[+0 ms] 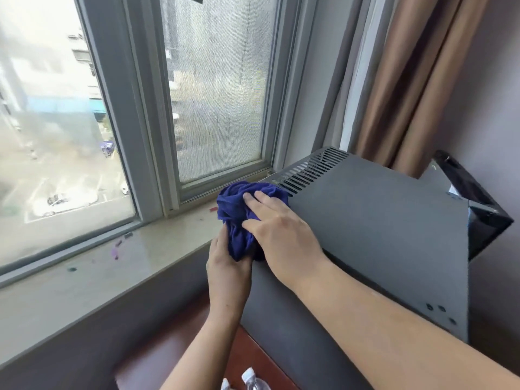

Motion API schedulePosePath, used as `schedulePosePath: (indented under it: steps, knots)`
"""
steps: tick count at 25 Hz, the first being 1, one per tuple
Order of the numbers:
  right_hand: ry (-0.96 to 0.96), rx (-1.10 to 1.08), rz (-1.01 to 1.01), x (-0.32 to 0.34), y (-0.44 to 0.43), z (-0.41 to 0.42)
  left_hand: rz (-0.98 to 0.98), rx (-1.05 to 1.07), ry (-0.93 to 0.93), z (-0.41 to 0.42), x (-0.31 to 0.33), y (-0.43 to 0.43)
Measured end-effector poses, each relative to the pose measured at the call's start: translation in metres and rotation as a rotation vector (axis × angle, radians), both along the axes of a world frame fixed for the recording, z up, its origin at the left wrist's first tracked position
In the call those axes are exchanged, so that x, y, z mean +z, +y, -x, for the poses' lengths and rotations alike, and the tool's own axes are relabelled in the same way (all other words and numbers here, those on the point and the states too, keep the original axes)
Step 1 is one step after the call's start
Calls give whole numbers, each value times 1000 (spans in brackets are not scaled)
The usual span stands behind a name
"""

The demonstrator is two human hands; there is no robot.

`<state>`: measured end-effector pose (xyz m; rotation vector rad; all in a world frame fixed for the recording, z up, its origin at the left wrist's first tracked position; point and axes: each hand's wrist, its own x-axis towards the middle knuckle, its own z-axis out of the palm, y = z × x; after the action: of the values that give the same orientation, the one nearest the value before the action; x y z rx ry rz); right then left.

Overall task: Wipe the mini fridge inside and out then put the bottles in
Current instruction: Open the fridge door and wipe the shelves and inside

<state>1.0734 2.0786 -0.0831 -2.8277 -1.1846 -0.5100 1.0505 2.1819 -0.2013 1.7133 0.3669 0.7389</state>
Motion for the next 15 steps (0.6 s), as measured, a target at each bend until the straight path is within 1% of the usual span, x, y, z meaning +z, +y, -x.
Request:
schedulePosePath:
  steps: [4,7,11,15]
  knots:
    - [-54,-10,59,-15,9,7,26,3,25,2,-7,-4]
    - [-94,-19,110,-24,3,18,5,3,44,9,-13,-15]
    - [-82,-17,186,-39,-25,40,10,-40,116,31,-29,-42]
    - [-72,-28,195,-51,-67,63,-12,-48,124,50,-36,-70]
